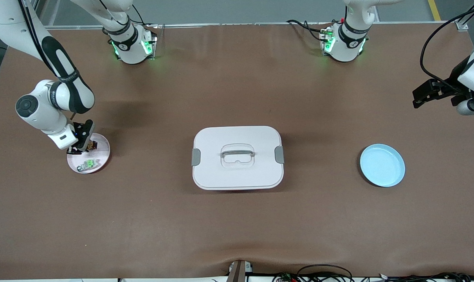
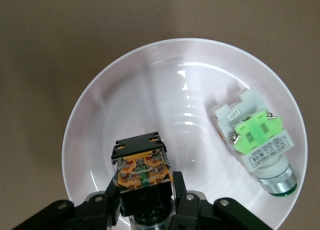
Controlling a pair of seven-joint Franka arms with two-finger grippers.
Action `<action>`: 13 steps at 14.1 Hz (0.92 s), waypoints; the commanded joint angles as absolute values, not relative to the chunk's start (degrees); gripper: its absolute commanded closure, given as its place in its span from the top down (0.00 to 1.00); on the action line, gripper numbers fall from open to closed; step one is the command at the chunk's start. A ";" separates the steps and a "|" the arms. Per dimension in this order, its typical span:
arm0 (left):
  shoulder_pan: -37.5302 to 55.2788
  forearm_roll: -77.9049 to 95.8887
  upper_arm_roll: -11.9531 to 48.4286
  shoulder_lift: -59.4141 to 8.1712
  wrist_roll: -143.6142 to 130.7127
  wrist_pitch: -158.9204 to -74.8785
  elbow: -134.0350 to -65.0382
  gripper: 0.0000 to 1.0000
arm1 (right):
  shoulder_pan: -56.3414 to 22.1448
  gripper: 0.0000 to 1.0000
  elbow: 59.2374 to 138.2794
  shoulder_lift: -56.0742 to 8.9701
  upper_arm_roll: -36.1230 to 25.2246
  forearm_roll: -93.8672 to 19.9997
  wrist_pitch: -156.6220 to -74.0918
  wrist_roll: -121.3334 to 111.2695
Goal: Transfer orange switch to right arm and place
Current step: 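Lower the switch onto the pink plate beside the green switch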
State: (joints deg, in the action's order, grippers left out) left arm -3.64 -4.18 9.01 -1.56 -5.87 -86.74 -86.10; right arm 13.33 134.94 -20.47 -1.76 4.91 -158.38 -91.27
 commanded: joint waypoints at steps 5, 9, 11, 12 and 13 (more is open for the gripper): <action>-3.60 -3.96 9.93 -0.27 -5.27 -85.70 -86.31 1.00 | 14.68 1.00 134.56 -19.69 -0.79 6.06 -159.08 -91.85; -3.52 -3.96 9.93 -0.26 -5.80 -85.43 -86.13 1.00 | 14.41 1.00 133.68 -16.36 -0.62 5.80 -157.33 -91.05; -3.52 -3.87 10.02 -0.26 -5.80 -85.43 -86.13 1.00 | 14.15 1.00 132.11 -13.64 -0.44 5.45 -152.08 -90.01; -3.52 -3.87 10.02 -0.26 -5.80 -85.43 -86.13 1.00 | 14.06 1.00 130.45 -12.75 -0.18 5.45 -147.53 -88.78; -3.60 -3.87 10.02 -0.26 -5.80 -85.43 -86.13 1.00 | 13.98 1.00 128.52 -12.40 -0.09 5.45 -143.22 -87.29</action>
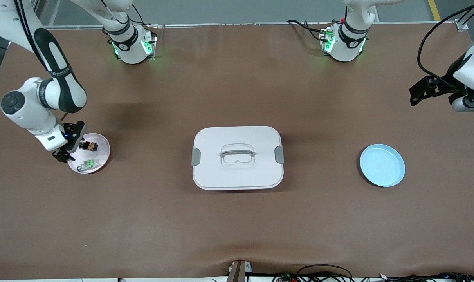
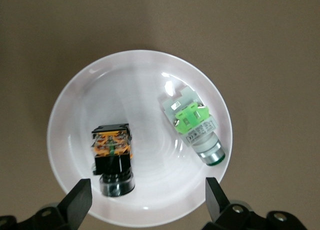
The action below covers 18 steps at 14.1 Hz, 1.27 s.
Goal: Transfer orange switch to right arm and place
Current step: 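Lower the switch onto the pink plate beside the green switch, then open the right gripper and lift it away from the plate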
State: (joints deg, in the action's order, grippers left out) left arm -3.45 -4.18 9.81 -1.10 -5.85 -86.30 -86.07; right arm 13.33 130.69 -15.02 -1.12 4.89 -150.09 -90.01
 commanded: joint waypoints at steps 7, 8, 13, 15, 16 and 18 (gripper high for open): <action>-3.69 -3.78 10.02 -0.18 -5.98 -85.17 -86.13 1.00 | 12.22 1.00 119.62 -11.52 -0.09 5.45 -122.96 -57.68; -3.69 -3.78 10.02 -0.18 -5.98 -85.08 -86.13 1.00 | 11.87 1.00 119.45 -11.43 -0.17 5.62 -123.05 -54.79; -3.78 -3.78 10.02 0.53 -5.54 -84.38 -86.22 1.00 | 12.04 1.00 119.09 -10.90 -0.26 5.89 -122.78 -21.17; -3.78 -3.78 10.02 0.88 -5.36 -84.29 -86.22 1.00 | 12.04 1.00 118.66 -10.90 -0.18 5.80 -122.87 -10.51; -3.78 -3.78 10.02 0.97 -5.27 -84.29 -86.22 1.00 | 11.95 1.00 117.78 -10.99 -0.09 5.71 -122.78 -7.15; -3.78 -3.69 10.02 1.05 -5.27 -84.20 -86.22 1.00 | 11.26 1.00 115.76 -10.99 -0.09 5.45 -122.70 -4.23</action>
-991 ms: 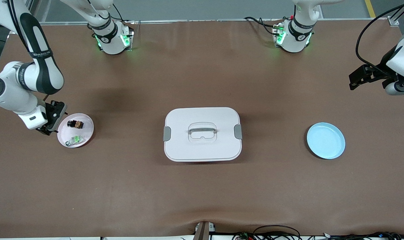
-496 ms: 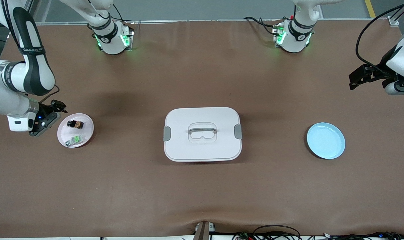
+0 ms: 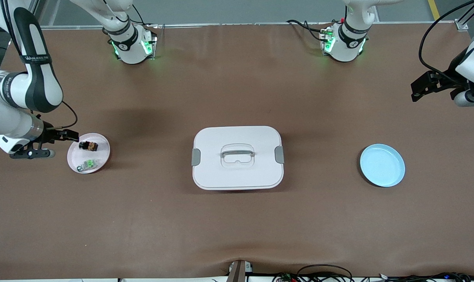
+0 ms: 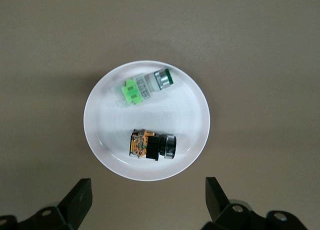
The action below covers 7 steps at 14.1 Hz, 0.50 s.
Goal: Transfer orange switch to right arm and place
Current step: 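Open the right gripper and lift it away from the plate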
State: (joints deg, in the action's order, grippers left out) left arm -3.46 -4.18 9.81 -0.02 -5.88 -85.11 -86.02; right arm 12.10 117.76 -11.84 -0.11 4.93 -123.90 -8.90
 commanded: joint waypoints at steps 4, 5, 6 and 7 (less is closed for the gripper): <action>-3.87 -3.69 9.93 1.49 -5.01 -83.41 -86.13 1.00 | 9.06 1.00 108.74 -11.16 -0.09 3.88 -114.02 -0.88; -3.87 -3.69 9.93 1.49 -5.01 -82.97 -86.13 1.00 | 8.01 1.00 107.07 -10.90 -0.09 3.87 -111.82 -0.79; -3.87 -3.69 9.93 1.76 -5.10 -82.88 -86.13 1.00 | 6.87 1.00 105.40 -10.46 -0.17 3.87 -109.88 -0.53; -3.87 -3.69 9.93 1.84 -5.10 -82.79 -86.13 1.00 | 6.59 1.00 103.81 -9.76 -0.18 3.87 -108.04 -0.01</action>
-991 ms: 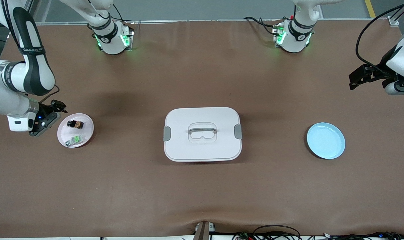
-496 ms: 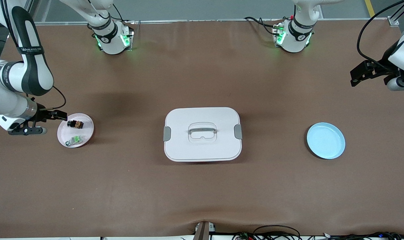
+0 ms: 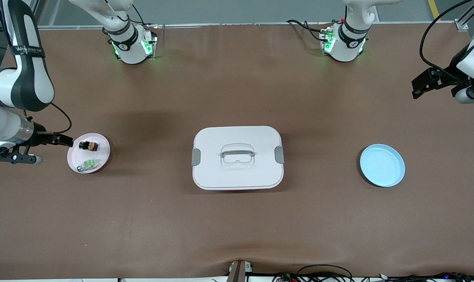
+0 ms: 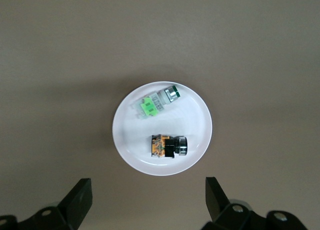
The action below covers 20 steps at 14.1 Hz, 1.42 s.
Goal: Transfer orange switch to right arm and place
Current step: 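Open the right gripper and lift it away from the plate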
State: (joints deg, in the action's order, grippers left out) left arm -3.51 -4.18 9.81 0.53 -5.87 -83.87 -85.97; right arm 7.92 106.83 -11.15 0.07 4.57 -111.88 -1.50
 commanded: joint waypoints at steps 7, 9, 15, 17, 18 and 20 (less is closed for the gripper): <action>-3.78 -3.69 10.02 2.55 -5.01 -81.57 -86.13 1.00 | 5.01 1.00 103.89 0.60 -0.09 3.34 -100.47 0.09; -3.78 -3.69 10.02 2.98 -5.10 -81.39 -86.13 1.00 | 5.01 1.00 104.76 4.02 -0.09 3.17 -98.71 0.09; -3.69 -3.78 10.02 3.34 -5.10 -81.21 -86.22 1.00 | 5.27 1.00 112.76 14.76 -0.53 0.71 -99.40 0.00; -3.69 -3.69 10.02 3.34 -4.92 -81.21 -86.22 1.00 | 5.45 1.00 112.42 15.20 -0.70 0.44 -99.32 0.00; -3.69 -3.78 10.02 3.34 -5.01 -80.78 -86.22 1.00 | 5.45 1.00 111.98 15.12 -0.70 0.53 -99.49 -0.09; -3.69 -3.69 10.02 3.34 -5.01 -80.77 -86.22 1.00 | 5.27 1.00 109.70 14.85 -0.53 0.53 -99.06 -0.17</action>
State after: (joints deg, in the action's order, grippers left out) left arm -3.48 -4.18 9.84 2.29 -5.83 -81.63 -85.92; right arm 5.30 110.70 14.27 -0.58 1.18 -99.07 -0.51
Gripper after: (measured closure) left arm 0.000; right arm 0.000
